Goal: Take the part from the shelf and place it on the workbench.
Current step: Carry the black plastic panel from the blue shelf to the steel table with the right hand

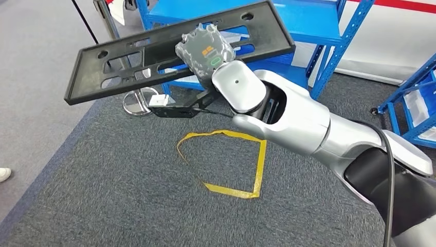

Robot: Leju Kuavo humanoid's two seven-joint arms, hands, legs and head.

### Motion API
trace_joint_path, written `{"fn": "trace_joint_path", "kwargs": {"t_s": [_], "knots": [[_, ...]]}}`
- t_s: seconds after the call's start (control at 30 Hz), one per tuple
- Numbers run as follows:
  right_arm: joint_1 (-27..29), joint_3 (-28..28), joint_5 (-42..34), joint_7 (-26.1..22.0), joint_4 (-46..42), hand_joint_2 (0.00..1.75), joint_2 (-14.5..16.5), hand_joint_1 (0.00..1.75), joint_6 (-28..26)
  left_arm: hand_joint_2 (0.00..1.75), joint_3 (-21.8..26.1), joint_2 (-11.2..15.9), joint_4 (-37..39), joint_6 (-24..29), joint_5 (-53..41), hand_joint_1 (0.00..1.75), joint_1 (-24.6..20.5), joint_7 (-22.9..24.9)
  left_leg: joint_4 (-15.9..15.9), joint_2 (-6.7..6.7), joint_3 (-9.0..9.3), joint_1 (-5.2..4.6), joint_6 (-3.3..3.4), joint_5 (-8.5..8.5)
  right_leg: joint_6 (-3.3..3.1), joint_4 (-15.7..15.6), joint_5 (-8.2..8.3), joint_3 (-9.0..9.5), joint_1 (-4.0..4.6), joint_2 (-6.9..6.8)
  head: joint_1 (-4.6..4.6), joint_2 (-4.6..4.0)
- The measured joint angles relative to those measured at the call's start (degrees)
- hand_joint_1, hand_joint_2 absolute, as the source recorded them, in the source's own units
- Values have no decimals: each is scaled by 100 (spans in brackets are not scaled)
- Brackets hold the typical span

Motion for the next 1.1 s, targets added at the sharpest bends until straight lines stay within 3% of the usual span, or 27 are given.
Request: {"fn": "trace_joint_path", "kwargs": {"t_s": [0.07, 0.1, 0.13, 0.23, 0.3, 0.37, 0.43, 0.53, 0.6, 0.87, 0.93, 0.97, 1.0, 1.03, 1.1], "knots": [[-44, 0, -21, 45, 75, 175, -23, 175, 16, 175, 0, -1, 0, -1, 15, 0, -3, -39, 696, 85, -321, -1, -33, -269, -9, 6, -1, -5, 17, -145, -12, 0], [-58, 0, -46, 66, 116, 175, -43, 175, 27, 175, 0, -1, 0, -2, 25, 0, 2, -56, 857, 98, -390, -1, -45, -284, -9, 11, -3, -7, 20, -214, -13, 0], [-77, 0, -81, 92, 160, 175, -69, 175, 48, 175, 0, -1, 0, -2, 37, 0, 9, -68, 790, 116, -342, 0, -54, -196, -6, 18, -7, -8, 18, -281, -16, 0], [-184, -20, -182, 191, 277, 175, -194, 175, 115, 175, 0, -3, 0, -1, 69, 0, 13, -74, -227, 340, 214, -17, -49, 237, 63, 84, -52, -20, 26, -449, -30, 0], [-255, -66, -221, 250, 340, 175, -295, 175, 133, 175, 0, -10, 0, -1, 79, 0, 10, -62, -542, 409, 368, -49, 42, 296, 131, 131, -76, -39, 63, -530, -8, 0], [-289, -104, -255, 281, 385, 175, -368, 175, 141, 175, 0, -13, 1, -2, 80, 0, 21, -50, -525, 295, 337, -71, 160, 307, 182, 135, -77, -38, 67, -609, 25, 0], [-297, -124, -286, 312, 416, 175, -436, 175, 156, 175, 0, -10, 2, -1, 82, 0, 33, -37, -539, 204, 324, -71, 240, 336, 232, 253, -199, -81, 35, -520, 30, 0], [-301, -155, -326, 397, 445, 175, -531, 175, 190, 175, 0, -9, 2, 4, 84, 0, 24, 14, -570, 74, 304, -71, 327, 384, 250, 1116, -713, -463, 24, -193, 35, 0], [-301, -162, -340, 418, 448, 175, -555, 175, 198, 175, 0, -8, 2, 7, 84, 0, 17, 38, -575, 30, 295, -80, 345, 396, 246, 1499, -883, -635, 33, -143, 36, 0], [-300, -162, -349, 431, 451, 175, -571, 175, 205, 175, 0, -8, 2, 9, 84, 0, 16, 45, -575, 5, 290, -86, 350, 399, 242, 1660, -935, -711, 36, -134, 34, 0], [-290, -161, -380, 451, 459, 175, -621, 175, 213, 175, 0, -8, 2, 11, 85, 0, 20, 66, -574, -94, 286, -107, 360, 406, 206, 1745, -867, -757, 52, -118, 34, 0], [-286, -162, -396, 460, 464, 175, -652, 175, 216, 175, 0, -7, 2, 13, 85, 0, 23, 75, -574, -167, 286, -123, 365, 412, 169, 1627, -741, -704, 69, -98, 34, 0], [-291, -169, -410, 470, 468, 175, -692, 175, 219, 175, 0, -13, 2, 14, 83, 0, 22, 82, -573, -282, 271, -131, 355, 428, 82, 1229, -523, -521, 92, 48, 28, 0], [-302, -178, -419, 476, 468, 175, -713, 175, 219, 175, 0, -17, 4, 15, 81, 0, 22, 77, -553, -299, 225, -139, 302, 426, 12, 739, -312, -289, 98, 91, 20, 0], [-333, -196, -438, 499, 472, 175, -754, 175, 221, 175, 0, -23, 8, 16, 76, 0, 16, 51, -170, -168, -29, -128, 163, 240, -104, -33, -27, 79, 105, 85, 1, 0]]}}
